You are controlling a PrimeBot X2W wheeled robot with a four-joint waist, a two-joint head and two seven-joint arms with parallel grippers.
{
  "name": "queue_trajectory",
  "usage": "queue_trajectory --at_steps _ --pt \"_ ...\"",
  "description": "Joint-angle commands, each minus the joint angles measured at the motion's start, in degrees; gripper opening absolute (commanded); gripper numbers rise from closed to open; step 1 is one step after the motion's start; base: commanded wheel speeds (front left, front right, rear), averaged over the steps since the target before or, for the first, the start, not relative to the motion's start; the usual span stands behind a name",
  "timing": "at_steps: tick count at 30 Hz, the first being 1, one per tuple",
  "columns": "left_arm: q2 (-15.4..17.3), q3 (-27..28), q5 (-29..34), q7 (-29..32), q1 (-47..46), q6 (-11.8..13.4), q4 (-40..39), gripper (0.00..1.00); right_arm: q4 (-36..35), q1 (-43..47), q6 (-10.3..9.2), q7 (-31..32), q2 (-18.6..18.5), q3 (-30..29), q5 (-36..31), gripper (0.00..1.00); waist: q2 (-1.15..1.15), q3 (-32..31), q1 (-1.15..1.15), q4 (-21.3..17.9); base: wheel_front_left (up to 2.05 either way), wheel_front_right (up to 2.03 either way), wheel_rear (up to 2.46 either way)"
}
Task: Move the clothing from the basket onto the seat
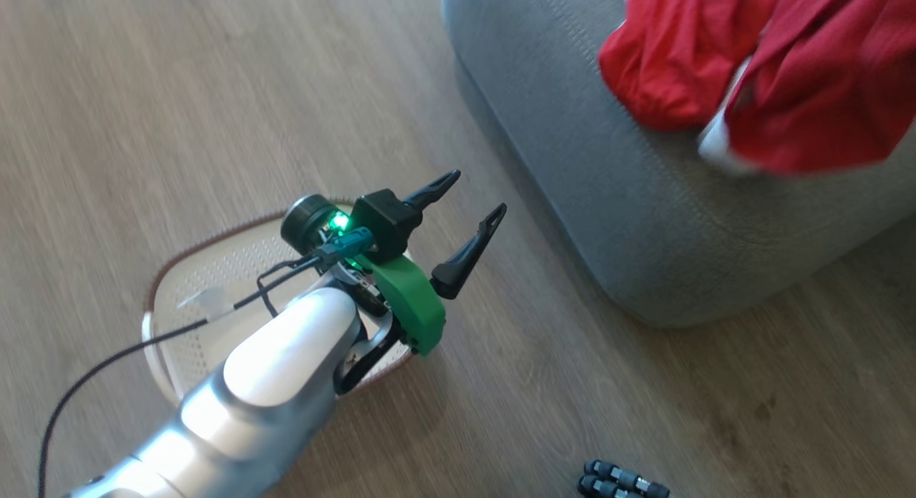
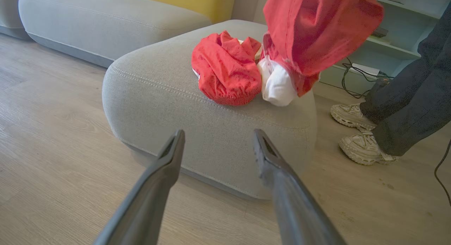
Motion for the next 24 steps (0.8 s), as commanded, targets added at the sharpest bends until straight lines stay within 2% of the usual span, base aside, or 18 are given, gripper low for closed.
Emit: queue_trajectory --at_steps 1,5,9,19,24 --pt "1.29 1.18 -0.15 -0.53 -3.05 -0.36 -1.67 1.00 -0.70 -4.58 0.40 -0.26 -2.62 -0.92 -0.84 0.00 0.00 2.75 0.00 1.60 0.00 0.00 0.00" --pt "2.20 -0.51 -0.59 -0.35 -4.35 -0.36 -1.33 1.00 1.62 -11.95 0.40 1.01 -5.98 -2.47 -4.86 0.00 0.00 6.01 0.00 2.89 0.00 0.00 0.00" --pt "3.61 -2.21 -1.07 -0.22 -6.28 -0.36 -1.39 1.00 6.79 -20.71 0.40 3.74 -9.32 -9.32 -9.06 0.00 0.00 10.02 0.00 5.14 0.00 0.00 0.00" --pt "4.22 -3.35 -1.18 -0.32 -9.35 -0.36 -1.98 1.00 18.85 -27.36 0.40 6.54 -10.56 -20.84 -17.09 0.00 0.00 16.87 0.00 10.60 0.00 0.00 0.00" --pt "4.17 -3.34 -1.06 -0.37 -10.63 -0.36 -2.02 1.00 24.80 -26.56 0.40 5.47 -8.71 -25.33 -19.69 0.00 0.00 20.26 0.00 13.72 0.00 0.00 0.00"
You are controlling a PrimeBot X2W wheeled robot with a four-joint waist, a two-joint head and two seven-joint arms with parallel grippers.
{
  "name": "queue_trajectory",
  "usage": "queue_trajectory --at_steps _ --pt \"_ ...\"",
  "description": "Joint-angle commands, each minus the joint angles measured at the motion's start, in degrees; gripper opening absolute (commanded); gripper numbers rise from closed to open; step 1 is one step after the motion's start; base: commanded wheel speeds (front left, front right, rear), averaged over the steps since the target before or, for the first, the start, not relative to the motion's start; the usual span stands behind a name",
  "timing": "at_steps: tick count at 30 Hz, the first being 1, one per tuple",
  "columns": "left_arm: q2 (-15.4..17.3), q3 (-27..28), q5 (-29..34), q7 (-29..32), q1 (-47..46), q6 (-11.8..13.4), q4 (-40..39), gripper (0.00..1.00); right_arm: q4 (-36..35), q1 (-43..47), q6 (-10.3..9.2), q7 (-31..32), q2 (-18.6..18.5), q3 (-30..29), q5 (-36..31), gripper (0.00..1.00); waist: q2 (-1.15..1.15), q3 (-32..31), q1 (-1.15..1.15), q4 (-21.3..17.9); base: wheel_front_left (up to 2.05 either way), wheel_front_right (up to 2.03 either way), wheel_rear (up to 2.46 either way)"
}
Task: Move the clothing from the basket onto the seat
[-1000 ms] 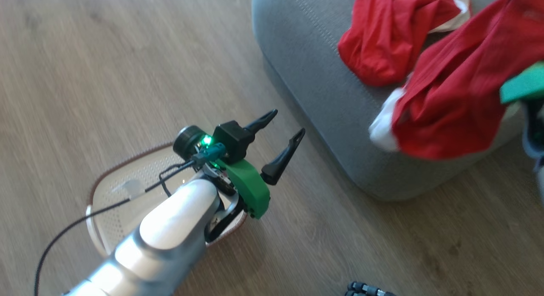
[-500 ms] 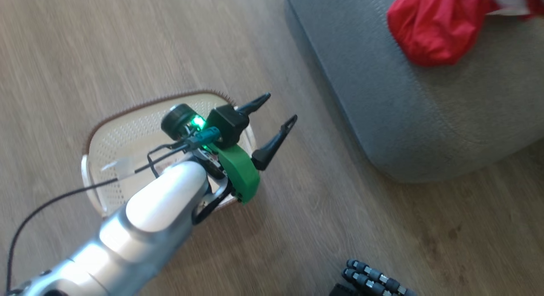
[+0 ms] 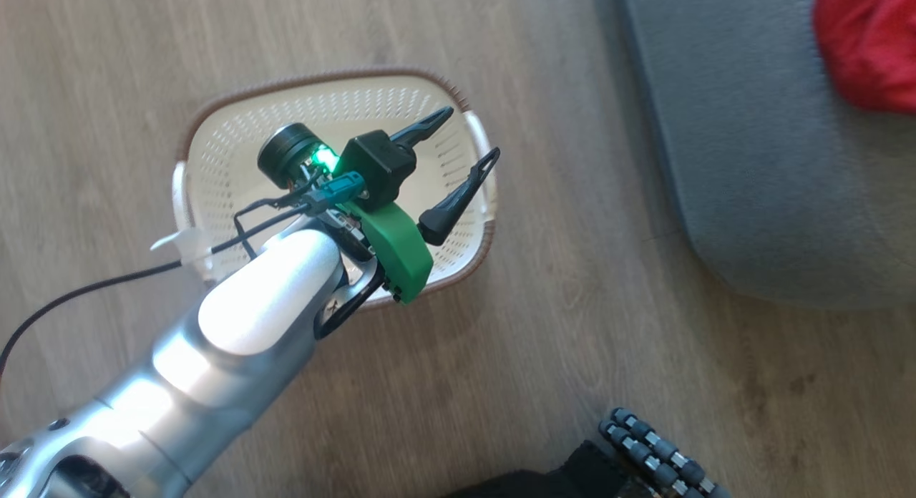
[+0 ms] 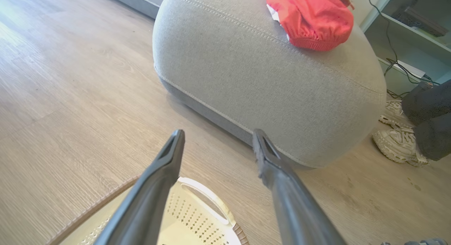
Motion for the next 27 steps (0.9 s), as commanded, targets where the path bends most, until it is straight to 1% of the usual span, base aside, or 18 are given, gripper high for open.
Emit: queue_trajectory --at_steps 1,5,10,11,12,13,14,17,21,27 --pt "0.61 1.18 -0.42 -0.39 -1.42 -0.36 -1.63 1.00 -0.84 0.16 0.40 -0.38 -0.40 -0.86 -0.49 0.00 0.00 2.37 -0.01 2.38 0.00 0.00 0.00" --pt "0.43 1.20 -0.49 -0.46 -1.41 -0.36 -1.44 1.00 3.70 2.73 0.40 -1.34 1.97 -3.43 -2.30 0.00 0.00 3.18 -0.01 3.98 0.00 0.00 0.00" --pt "-0.11 1.59 -0.43 -0.51 -0.90 -0.36 -1.08 1.00 8.47 6.83 0.40 -3.20 3.94 -5.47 -3.30 0.00 0.00 2.67 -0.01 4.82 0.00 0.00 0.00" --pt "-0.29 1.66 -0.43 -0.52 -0.80 -0.36 -1.06 1.00 9.45 7.82 0.40 -3.51 4.18 -5.83 -3.38 0.14 0.00 2.44 -0.01 4.90 0.00 0.00 0.00" --pt "-0.46 1.81 -0.44 -0.52 -0.68 -0.36 -1.12 1.00 10.25 9.03 0.40 -3.98 4.49 -6.32 -3.13 0.36 0.00 2.17 -0.01 4.91 0.00 0.00 0.00" --pt "-0.62 1.99 -0.47 -0.53 -0.51 -0.36 -1.18 1.00 10.87 10.14 0.40 -4.46 4.75 -6.80 -2.89 0.85 0.00 1.84 -0.01 4.90 0.00 0.00 0.00" --pt "-0.75 2.19 -0.48 -0.53 -0.33 -0.36 -1.24 1.00 11.50 11.23 0.40 -4.83 5.12 -6.94 -2.77 1.00 0.00 1.55 -0.01 4.85 0.00 0.00 0.00" --pt "-0.98 2.73 -0.50 -0.53 0.40 -0.36 -1.23 1.00 12.34 14.85 0.40 -5.80 6.03 -7.07 -1.84 1.00 0.00 0.47 -0.01 4.39 0.00 0.00 0.00" --pt "-1.08 3.25 -0.74 -0.54 1.54 -0.36 -1.04 1.00 10.99 19.84 0.40 -6.28 7.39 -5.77 0.10 1.00 0.00 -1.21 -0.01 3.69 0.00 0.00 0.00" --pt "-1.36 4.50 -0.96 -0.54 3.18 -0.36 -1.01 1.00 2.64 28.34 0.40 -6.34 9.84 -2.58 3.17 1.00 0.00 -3.76 -0.01 2.94 0.00 0.00 0.00"
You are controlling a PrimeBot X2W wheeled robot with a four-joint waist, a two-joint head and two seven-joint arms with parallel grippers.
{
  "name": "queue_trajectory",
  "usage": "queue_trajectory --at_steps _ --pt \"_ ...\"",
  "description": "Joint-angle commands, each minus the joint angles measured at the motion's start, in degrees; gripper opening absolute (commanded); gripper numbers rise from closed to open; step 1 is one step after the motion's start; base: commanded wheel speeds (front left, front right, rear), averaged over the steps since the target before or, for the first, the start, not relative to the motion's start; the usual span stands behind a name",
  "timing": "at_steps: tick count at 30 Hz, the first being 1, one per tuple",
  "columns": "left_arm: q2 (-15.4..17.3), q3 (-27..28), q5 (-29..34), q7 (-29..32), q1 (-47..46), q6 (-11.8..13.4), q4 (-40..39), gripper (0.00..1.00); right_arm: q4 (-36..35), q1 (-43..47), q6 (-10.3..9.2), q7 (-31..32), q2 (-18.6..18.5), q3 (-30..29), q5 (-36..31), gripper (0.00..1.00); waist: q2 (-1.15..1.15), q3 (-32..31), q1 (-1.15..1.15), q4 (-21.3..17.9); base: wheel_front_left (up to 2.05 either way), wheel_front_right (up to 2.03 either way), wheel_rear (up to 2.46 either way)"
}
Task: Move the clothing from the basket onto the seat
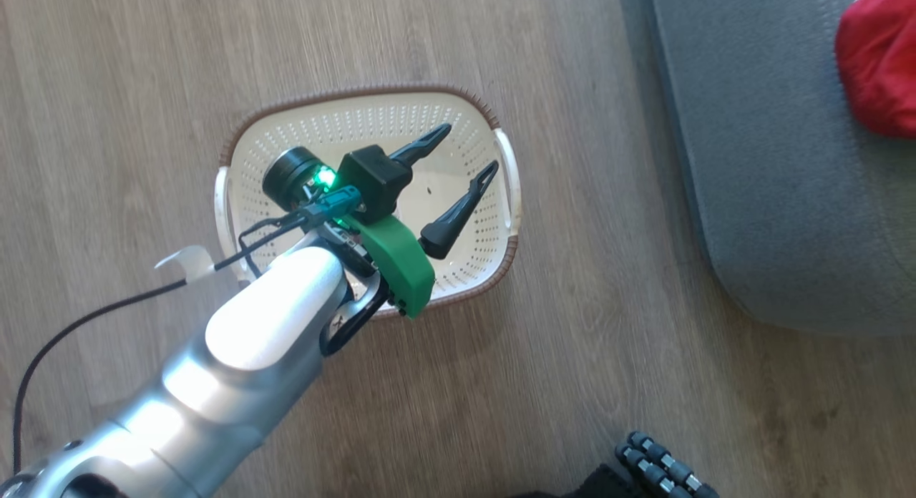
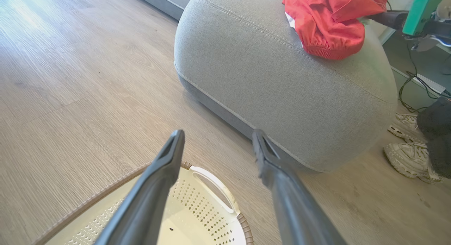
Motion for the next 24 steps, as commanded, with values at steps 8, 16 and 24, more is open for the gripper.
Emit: queue_trajectory --at_steps 8,16,24 --pt "-0.45 3.65 -0.26 -0.45 2.17 -0.36 -1.28 1.00 -9.39 10.49 0.40 -0.73 2.06 6.44 2.72 1.00 0.00 -3.94 0.00 0.16 0.00 0.00 0.00" --pt "-1.34 7.66 0.31 -0.45 5.76 -0.36 -0.67 1.00 -16.05 14.42 0.40 -0.74 4.19 14.27 5.66 1.00 0.00 -8.66 0.00 2.64 0.00 0.00 0.00" --pt "-2.02 15.74 2.41 -0.46 10.60 0.06 -0.06 1.00 -22.51 15.93 0.40 -0.74 5.51 22.02 9.22 1.00 0.00 -13.77 0.00 6.83 0.00 0.00 0.00"
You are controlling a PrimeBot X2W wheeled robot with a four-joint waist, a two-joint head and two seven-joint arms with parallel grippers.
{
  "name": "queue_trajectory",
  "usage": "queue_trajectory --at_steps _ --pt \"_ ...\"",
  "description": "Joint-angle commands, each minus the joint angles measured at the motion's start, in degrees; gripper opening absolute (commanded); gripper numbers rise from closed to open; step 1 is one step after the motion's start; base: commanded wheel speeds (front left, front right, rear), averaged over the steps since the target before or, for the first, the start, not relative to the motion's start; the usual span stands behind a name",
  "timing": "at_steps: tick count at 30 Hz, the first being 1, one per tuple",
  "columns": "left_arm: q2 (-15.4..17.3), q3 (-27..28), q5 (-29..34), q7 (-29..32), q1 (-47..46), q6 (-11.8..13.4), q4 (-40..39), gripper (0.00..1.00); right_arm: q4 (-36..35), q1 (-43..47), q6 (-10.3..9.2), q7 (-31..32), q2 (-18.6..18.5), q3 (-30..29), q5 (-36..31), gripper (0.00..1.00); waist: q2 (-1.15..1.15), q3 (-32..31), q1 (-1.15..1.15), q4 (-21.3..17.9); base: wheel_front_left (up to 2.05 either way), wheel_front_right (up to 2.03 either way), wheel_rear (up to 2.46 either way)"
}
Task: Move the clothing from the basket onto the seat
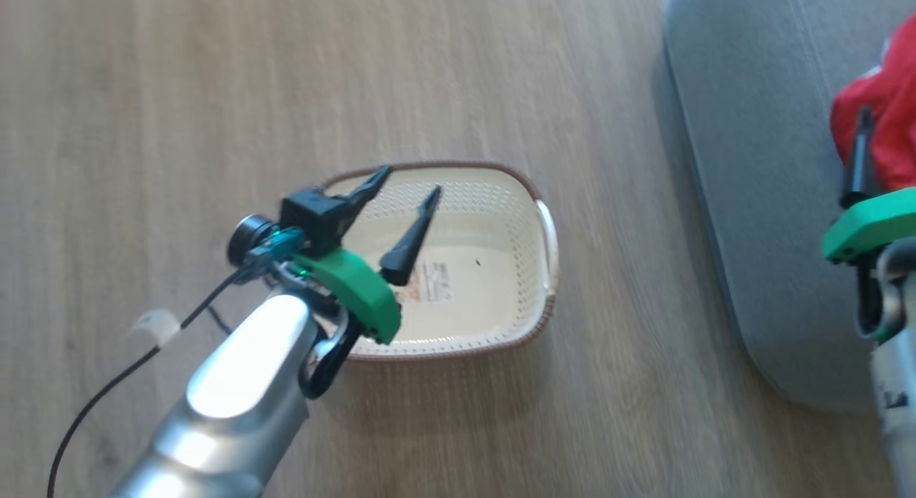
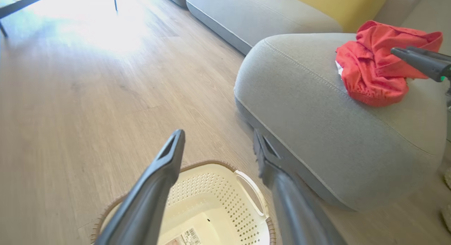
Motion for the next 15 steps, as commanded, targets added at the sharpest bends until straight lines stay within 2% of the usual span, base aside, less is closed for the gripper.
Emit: queue_trajectory --at_steps 1,15 --pt "0.41 3.25 0.70 -0.46 -0.04 0.08 -1.11 1.00 -2.45 0.96 0.40 -0.70 -0.24 1.66 0.53 1.00 0.00 -2.27 0.00 2.32 0.00 0.00 0.00" --pt "-0.34 20.88 7.19 -0.46 8.82 1.73 -2.40 1.00 -9.98 4.22 0.40 -0.70 0.91 11.21 4.70 1.00 0.00 -9.33 0.00 8.69 0.00 0.00 0.00"
